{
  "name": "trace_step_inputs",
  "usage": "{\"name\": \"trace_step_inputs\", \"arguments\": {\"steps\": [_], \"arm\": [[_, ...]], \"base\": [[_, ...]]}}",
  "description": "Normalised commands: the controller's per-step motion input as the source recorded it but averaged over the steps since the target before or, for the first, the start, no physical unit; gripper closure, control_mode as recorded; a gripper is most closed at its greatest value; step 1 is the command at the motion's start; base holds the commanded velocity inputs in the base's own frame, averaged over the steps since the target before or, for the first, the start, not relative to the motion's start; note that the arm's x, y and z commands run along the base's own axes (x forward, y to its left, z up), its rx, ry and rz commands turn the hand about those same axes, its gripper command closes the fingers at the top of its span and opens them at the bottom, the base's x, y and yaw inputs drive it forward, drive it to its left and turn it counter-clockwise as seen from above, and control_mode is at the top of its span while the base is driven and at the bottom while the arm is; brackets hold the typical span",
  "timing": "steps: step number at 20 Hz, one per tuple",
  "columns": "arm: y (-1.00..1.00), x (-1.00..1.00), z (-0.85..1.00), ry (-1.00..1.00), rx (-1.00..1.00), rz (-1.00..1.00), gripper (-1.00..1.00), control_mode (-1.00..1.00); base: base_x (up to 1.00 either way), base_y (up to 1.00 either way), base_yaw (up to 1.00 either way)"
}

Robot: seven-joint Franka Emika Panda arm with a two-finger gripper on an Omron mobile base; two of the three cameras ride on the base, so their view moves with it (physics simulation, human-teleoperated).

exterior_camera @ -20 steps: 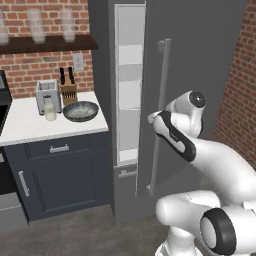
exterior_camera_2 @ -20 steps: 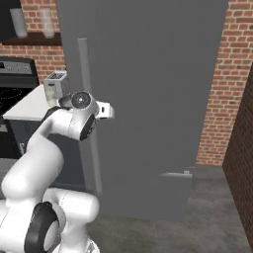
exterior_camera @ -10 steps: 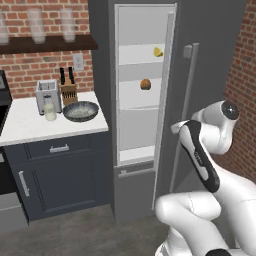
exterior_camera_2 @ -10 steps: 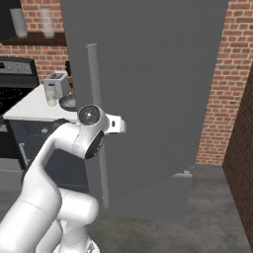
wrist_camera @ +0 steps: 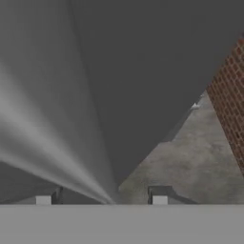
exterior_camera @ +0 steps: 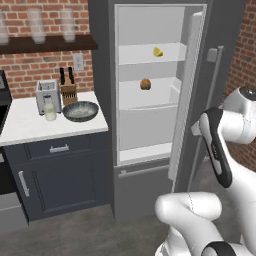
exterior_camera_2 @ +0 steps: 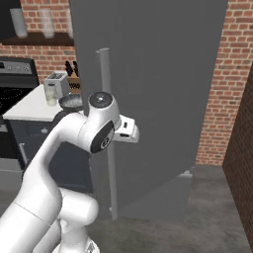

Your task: Grab a lemon wedge from the fridge and one ice cube from the ice bowl, and put them in the glass of lemonade.

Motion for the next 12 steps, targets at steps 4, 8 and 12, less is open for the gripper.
{"name": "trace_step_inputs", "arguments": {"steps": [4,8,12], "arm": [[-0.23,-0.68,0.4,-0.01,0.0,-0.03,-1.0,-1.0],[0.0,-0.92,0.41,-0.19,0.0,0.0,-1.0,-1.0],[0.05,-0.96,0.48,-0.26,0.0,0.0,-1.0,-1.0]], "base": [[0.0,0.0,0.0],[0.0,0.0,0.0],[0.0,0.0,0.0]]}}
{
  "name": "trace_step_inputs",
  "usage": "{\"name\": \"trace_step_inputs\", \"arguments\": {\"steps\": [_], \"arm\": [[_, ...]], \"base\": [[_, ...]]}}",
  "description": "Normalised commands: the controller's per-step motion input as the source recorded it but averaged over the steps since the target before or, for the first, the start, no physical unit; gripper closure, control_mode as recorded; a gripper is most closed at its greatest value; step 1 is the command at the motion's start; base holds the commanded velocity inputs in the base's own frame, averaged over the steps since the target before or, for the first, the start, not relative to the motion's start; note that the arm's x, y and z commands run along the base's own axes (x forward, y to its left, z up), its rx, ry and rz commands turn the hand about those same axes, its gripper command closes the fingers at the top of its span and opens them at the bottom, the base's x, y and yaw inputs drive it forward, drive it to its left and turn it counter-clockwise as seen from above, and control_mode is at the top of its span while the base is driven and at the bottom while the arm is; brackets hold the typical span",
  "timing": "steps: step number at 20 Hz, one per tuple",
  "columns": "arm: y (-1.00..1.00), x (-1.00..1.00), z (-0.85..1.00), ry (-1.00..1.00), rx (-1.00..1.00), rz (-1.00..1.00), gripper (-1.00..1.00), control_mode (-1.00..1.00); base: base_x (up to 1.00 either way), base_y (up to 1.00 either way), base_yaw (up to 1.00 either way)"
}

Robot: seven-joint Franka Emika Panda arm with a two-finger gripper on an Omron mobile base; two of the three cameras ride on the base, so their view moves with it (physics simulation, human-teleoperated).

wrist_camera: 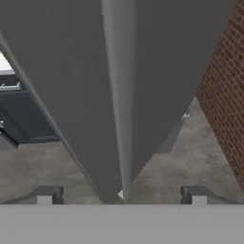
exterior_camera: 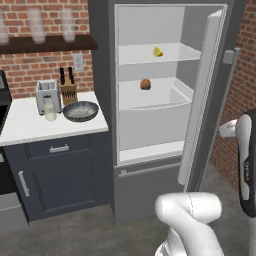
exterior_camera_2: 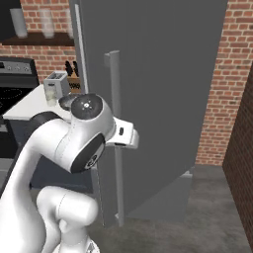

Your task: Grab a lemon wedge from the fridge and one ice cube from the ice bowl, and put them in the glass of lemonade.

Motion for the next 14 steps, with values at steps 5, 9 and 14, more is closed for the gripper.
{"name": "trace_step_inputs", "arguments": {"steps": [5,9,14], "arm": [[0.54,-0.62,0.49,-0.14,-0.13,-0.01,-1.0,-1.0],[1.0,-0.06,0.3,0.0,-0.28,-0.11,-1.0,-1.0],[1.0,0.15,0.28,0.0,-0.36,-0.2,-1.0,-1.0]], "base": [[0.0,0.0,0.0],[0.0,0.0,0.0],[0.0,0.0,0.0]]}}
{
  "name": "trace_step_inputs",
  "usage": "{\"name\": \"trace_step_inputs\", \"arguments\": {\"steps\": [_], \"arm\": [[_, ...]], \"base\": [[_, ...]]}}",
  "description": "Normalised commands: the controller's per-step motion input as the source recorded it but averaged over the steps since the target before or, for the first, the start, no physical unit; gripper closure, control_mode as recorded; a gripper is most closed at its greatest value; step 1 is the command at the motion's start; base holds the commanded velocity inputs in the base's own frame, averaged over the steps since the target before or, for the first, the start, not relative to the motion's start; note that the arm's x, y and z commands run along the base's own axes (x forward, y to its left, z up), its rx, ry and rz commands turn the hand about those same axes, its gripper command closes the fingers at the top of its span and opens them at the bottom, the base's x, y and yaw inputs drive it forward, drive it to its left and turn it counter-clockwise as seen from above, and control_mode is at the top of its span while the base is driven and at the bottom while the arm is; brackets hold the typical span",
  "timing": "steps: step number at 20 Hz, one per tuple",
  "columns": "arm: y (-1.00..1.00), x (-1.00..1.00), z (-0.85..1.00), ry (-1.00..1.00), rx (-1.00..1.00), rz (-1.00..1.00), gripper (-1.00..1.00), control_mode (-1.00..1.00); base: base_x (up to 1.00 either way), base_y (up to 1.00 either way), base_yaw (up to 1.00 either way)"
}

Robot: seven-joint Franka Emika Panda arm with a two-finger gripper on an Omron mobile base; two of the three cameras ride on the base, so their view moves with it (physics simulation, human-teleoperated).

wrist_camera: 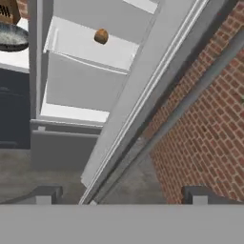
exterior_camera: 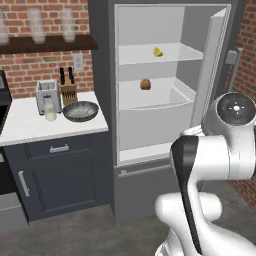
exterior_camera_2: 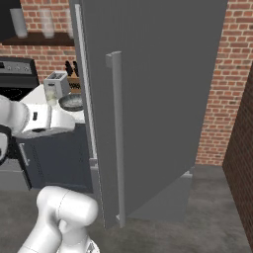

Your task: Grab a lemon wedge from the fridge and one ice cube from the ice bowl, and put them in the glass of lemonade.

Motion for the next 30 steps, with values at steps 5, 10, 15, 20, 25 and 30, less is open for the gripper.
{"name": "trace_step_inputs", "arguments": {"steps": [5,10,15,20,25,30], "arm": [[0.99,0.89,0.01,0.02,-0.44,-0.23,-1.0,-1.0],[0.41,1.0,0.0,0.2,-0.48,-0.29,-1.0,-1.0],[-0.07,1.0,-0.03,0.31,-0.35,-0.29,-1.0,-1.0],[-0.17,0.9,-0.12,0.14,-0.13,-0.22,-1.0,-1.0],[-0.32,0.47,-0.31,0.0,0.0,-0.13,-1.0,-1.0],[-0.75,-0.1,-0.2,0.0,0.0,-0.14,-1.0,-1.0]], "base": [[0.0,0.0,0.0],[0.0,0.0,0.0],[0.0,0.0,0.0],[0.0,0.0,0.0],[0.0,0.0,0.0],[0.0,0.0,0.0]]}}
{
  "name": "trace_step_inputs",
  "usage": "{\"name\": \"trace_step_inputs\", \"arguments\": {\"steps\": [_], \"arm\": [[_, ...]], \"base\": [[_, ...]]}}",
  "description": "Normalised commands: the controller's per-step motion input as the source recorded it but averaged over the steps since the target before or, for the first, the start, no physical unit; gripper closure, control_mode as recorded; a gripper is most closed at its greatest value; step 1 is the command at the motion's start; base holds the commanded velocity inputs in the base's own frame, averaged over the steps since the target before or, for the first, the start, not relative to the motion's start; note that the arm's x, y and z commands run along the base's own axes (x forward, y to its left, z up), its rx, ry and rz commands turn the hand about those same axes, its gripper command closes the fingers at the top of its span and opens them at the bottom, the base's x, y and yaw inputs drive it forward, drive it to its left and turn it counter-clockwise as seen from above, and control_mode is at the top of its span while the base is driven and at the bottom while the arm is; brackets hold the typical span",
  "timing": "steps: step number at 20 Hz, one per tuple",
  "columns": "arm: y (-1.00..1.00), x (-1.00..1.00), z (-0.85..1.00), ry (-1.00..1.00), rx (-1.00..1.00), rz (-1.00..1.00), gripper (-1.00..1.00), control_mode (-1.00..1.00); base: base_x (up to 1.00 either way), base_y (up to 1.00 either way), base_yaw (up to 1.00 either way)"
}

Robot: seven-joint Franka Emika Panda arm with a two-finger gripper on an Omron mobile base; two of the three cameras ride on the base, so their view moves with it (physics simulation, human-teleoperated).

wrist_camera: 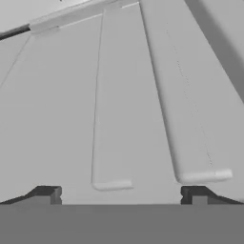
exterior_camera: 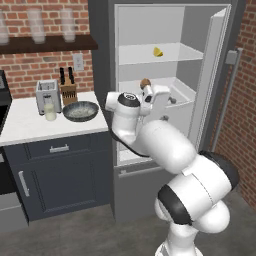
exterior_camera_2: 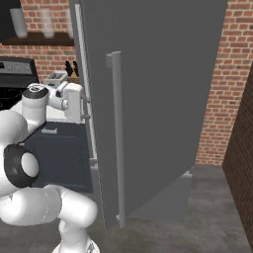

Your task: Grab a lemon wedge from the fridge and one ice cube from the ice bowl, and put them in the glass of lemonade.

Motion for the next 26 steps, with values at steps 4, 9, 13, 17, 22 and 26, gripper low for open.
{"name": "trace_step_inputs", "arguments": {"steps": [4,9,13,17,22,26], "arm": [[-0.83,-0.1,-0.12,0.02,0.0,-0.17,-1.0,-1.0],[-0.92,-0.25,-0.06,0.01,0.0,-0.18,-1.0,-1.0],[-1.0,-0.41,-0.03,0.0,0.0,-0.19,-1.0,-1.0],[-1.0,-0.33,-0.09,0.02,0.0,-0.17,-1.0,-1.0],[-1.0,-0.3,-0.06,0.02,0.0,-0.15,-1.0,-1.0],[-0.98,-0.11,0.0,0.0,0.0,-0.07,-1.0,-1.0]], "base": [[0.0,0.0,0.0],[0.0,0.0,0.0],[0.0,0.0,0.0],[0.0,0.0,0.0],[0.0,0.0,0.0],[0.0,0.0,0.0]]}}
